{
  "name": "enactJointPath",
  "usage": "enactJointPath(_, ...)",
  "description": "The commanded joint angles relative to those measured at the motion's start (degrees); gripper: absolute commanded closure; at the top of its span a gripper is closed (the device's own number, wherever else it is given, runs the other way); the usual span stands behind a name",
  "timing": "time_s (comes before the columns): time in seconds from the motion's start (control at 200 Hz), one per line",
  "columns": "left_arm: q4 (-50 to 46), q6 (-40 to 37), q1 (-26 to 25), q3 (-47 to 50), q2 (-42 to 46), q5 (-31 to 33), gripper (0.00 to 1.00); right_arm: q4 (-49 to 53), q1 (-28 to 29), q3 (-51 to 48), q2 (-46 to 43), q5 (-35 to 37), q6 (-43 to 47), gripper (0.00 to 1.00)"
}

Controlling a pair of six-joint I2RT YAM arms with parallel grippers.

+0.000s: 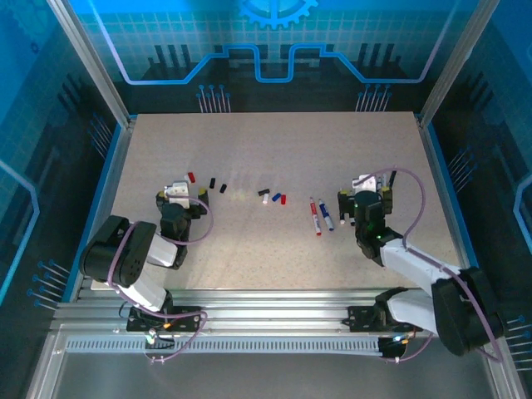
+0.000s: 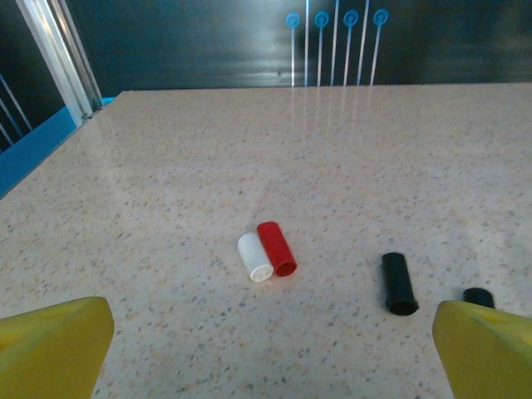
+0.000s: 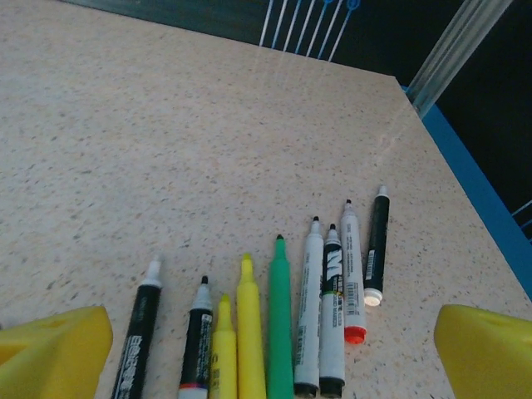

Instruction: Open the pen caps

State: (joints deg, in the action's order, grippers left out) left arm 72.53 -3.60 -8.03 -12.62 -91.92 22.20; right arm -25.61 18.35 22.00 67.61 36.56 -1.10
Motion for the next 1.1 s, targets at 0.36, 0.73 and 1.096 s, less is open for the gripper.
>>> enactJointPath(0.36,-5.57,0.03,0.81,-3.78,1.14,-0.96,0.0,-29.17,-11.64,-2.48,19.29,-21.9,1.02,0.0)
enactJointPath(0.73,-16.37,4.13,4.69,-8.11,2.53,-4.64,0.01,-31.41,-9.65,-1.98,20.85,-17.6,2.7,0.0)
enactJointPath(1.096,-16.45,4.13,4.78,-8.12,2.53,-4.75,0.01,-26.61,-12.1,0.14,20.56,-22.76,1.27,0.0)
